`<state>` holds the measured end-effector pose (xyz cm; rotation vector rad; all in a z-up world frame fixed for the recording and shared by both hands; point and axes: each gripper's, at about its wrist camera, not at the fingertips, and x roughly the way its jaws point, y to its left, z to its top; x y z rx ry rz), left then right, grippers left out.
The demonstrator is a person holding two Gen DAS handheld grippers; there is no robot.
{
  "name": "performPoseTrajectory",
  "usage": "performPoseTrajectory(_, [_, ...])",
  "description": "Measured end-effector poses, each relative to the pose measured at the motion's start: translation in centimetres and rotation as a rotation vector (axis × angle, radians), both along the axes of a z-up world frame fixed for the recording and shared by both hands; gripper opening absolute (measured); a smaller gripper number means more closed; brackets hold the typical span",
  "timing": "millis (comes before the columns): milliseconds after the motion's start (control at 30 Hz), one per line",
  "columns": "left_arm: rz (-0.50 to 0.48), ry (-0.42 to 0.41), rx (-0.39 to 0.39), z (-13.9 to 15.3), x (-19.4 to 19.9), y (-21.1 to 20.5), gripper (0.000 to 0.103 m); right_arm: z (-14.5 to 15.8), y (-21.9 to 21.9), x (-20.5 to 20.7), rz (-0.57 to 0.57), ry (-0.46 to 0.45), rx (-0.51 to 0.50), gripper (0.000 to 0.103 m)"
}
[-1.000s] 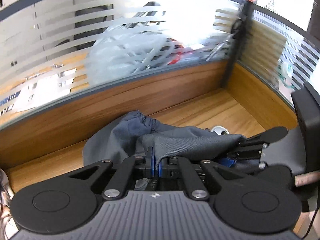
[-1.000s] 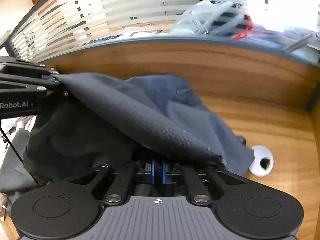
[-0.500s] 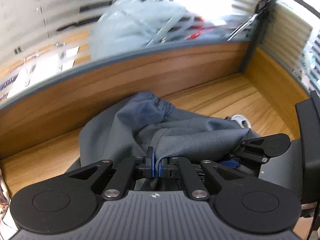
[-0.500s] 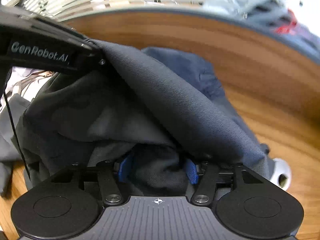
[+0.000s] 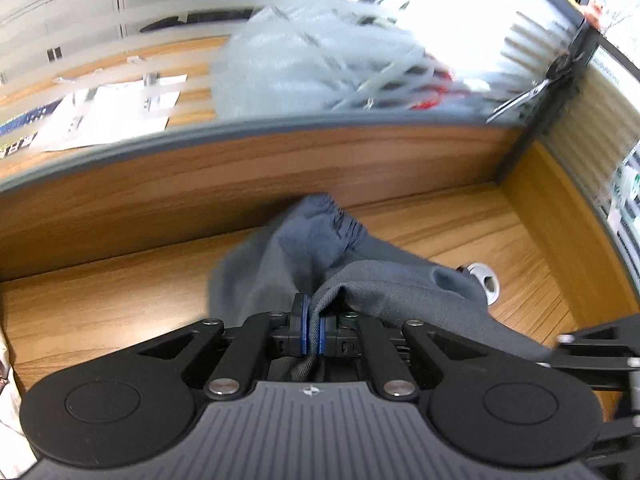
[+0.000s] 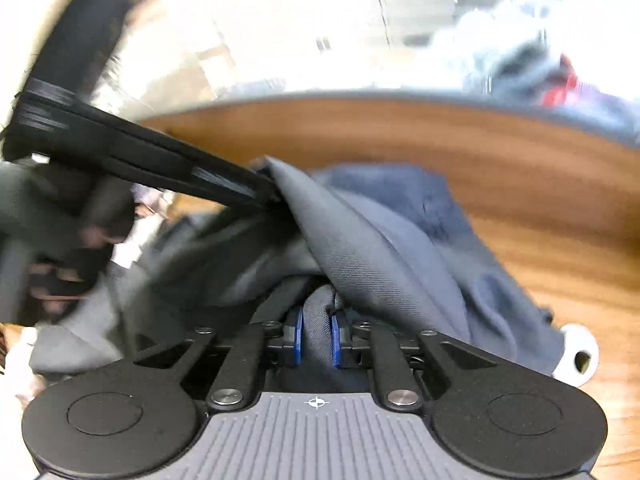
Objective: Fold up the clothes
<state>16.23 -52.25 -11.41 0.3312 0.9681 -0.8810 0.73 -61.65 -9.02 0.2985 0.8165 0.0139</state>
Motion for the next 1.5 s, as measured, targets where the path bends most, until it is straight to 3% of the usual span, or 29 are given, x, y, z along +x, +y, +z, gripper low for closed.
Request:
performPoseTrajectory(267, [0.062, -0.033, -0.007, 2.9, -0.3, 0.1, 0.006, 8.1, 0.4, -4.5, 0.007, -0.152, -0.013, 0.014])
performPoseTrajectory(467, [0.086, -0.076, 0.05, 2.1, -0.2, 1.8, 0.007, 12.5, 0.0, -6.8, -0.022, -0.245, -0.019, 0.013])
performPoseTrajectory(567, [0.097, -0.09, 0.115, 0.0, -0.4, 3.2, 0.01, 11.8, -0.2, -7.2, -0.016, -0.218, -0.044, 0.013])
performPoseTrajectory(633, [0.093, -0.042, 0.129, -1.6, -0.6, 4.6, 0.01, 10.0, -0.3, -7.0, 0.003, -0.159, -0.054, 0.013])
performPoseTrajectory(833, [0.078, 0.094, 0.052, -2.4, -2.6, 8.9, 0.013, 4.1, 1.2, -8.4, 0.048, 0.001, -0.098, 0.016])
performPoseTrajectory(933, [0.063, 0.115, 0.012, -1.0, -4.2, 10.3, 0.023, 3.6, 1.3, -9.1, 0.044, 0.037, -0.092, 0.024])
performPoseTrajectory(1000, [0.048, 0.112, -0.013, 0.2, -5.9, 10.7, 0.029, 3.9, 1.2, -9.3, 0.049, 0.055, -0.101, 0.025])
performPoseTrajectory(1133, [0.035, 0.118, -0.085, 2.9, -8.2, 10.7, 0.031, 5.9, 0.8, -9.5, 0.056, 0.045, -0.121, 0.041])
performPoseTrajectory(1367, [-0.017, 0.202, -0.169, 4.6, -10.9, 8.2, 0.036, 8.5, -0.6, -8.9, 0.037, 0.008, -0.085, 0.041])
performPoseTrajectory(1500, [-0.018, 0.221, -0.148, 3.9, -11.3, 6.6, 0.036, 7.8, -1.3, -7.5, 0.037, 0.038, -0.081, 0.04])
